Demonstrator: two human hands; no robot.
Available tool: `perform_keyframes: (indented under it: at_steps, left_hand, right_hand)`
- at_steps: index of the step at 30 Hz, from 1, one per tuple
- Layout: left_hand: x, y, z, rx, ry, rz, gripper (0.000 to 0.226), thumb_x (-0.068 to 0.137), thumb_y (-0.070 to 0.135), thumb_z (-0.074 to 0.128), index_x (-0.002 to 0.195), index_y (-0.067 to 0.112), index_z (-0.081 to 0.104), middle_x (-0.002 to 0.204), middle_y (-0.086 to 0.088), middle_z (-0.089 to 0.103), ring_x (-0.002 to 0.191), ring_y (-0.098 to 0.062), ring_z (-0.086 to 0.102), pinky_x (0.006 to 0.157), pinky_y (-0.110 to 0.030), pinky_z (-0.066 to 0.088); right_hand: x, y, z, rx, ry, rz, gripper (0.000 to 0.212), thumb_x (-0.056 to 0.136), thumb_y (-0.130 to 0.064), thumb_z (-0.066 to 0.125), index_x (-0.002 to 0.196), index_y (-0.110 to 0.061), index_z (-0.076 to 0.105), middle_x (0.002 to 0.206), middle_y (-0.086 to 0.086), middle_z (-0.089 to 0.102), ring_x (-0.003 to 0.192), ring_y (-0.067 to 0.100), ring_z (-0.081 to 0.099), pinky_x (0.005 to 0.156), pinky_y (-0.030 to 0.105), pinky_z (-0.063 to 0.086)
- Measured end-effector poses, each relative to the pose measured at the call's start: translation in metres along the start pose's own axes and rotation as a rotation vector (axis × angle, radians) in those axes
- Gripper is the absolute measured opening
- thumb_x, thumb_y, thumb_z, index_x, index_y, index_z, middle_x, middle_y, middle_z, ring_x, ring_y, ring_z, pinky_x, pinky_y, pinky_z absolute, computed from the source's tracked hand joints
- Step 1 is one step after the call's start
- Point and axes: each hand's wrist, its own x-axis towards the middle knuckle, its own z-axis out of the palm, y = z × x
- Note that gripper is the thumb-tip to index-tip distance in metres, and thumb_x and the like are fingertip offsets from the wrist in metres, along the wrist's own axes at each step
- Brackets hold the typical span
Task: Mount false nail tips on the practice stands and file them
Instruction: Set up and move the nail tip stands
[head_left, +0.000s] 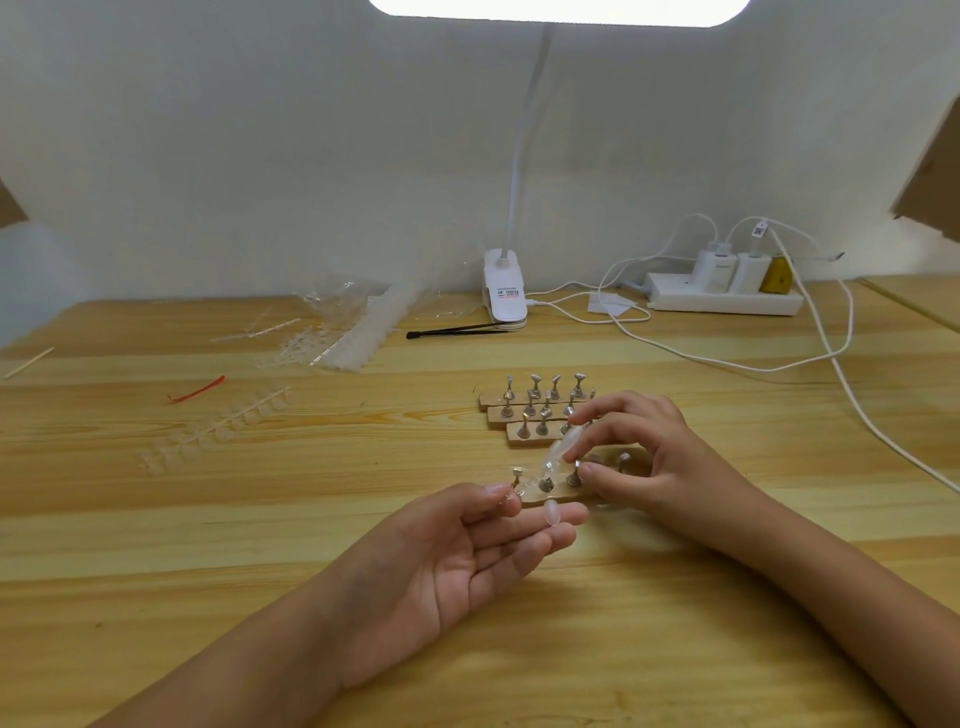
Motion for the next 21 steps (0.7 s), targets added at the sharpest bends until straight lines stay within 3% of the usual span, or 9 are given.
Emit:
perform_keyframes:
  at_steps: [9, 13, 18, 21]
  left_hand:
    - [-0.001, 0.000, 0.000, 0.008, -0.014, -0.002, 0.011, 0.081, 0.015, 0.072, 0.073, 0.007, 0.073, 0.131, -0.031, 0.058, 0.119, -0.032, 0.063, 0.093, -0.030, 0.056]
    - [-0.001, 0.001, -0.001, -0.020, -0.034, -0.001, 0.010, 0.081, 0.013, 0.075, 0.075, 0.005, 0.072, 0.133, -0.033, 0.056, 0.124, -0.034, 0.059, 0.094, -0.031, 0.056]
    - [-0.002, 0.003, -0.001, -0.042, -0.043, 0.018, 0.011, 0.086, 0.011, 0.069, 0.079, 0.004, 0.071, 0.134, -0.034, 0.054, 0.126, -0.038, 0.056, 0.098, -0.035, 0.053]
    - [-0.001, 0.002, -0.002, -0.017, -0.029, 0.025, 0.011, 0.086, 0.012, 0.067, 0.078, 0.005, 0.071, 0.134, -0.034, 0.055, 0.125, -0.036, 0.058, 0.100, -0.036, 0.052]
  right_hand:
    - [-0.001, 0.000, 0.002, -0.026, 0.000, -0.023, 0.022, 0.085, -0.021, 0.071, 0.091, -0.042, 0.068, 0.119, -0.024, 0.054, 0.122, -0.005, 0.031, 0.096, 0.011, 0.025]
    - [-0.004, -0.005, -0.001, -0.061, 0.065, -0.080, 0.035, 0.086, -0.022, 0.071, 0.106, -0.048, 0.059, 0.120, -0.022, 0.053, 0.123, -0.002, 0.032, 0.097, 0.008, 0.026]
    - [-0.012, -0.021, -0.001, -0.153, 0.081, -0.315, 0.032, 0.082, -0.042, 0.066, 0.111, -0.029, 0.068, 0.119, -0.014, 0.057, 0.124, 0.012, 0.040, 0.101, 0.015, 0.029]
    - [-0.014, -0.027, 0.004, -0.180, 0.039, -0.369, 0.032, 0.081, -0.044, 0.067, 0.107, -0.026, 0.070, 0.121, -0.013, 0.056, 0.125, 0.015, 0.040, 0.104, 0.019, 0.030]
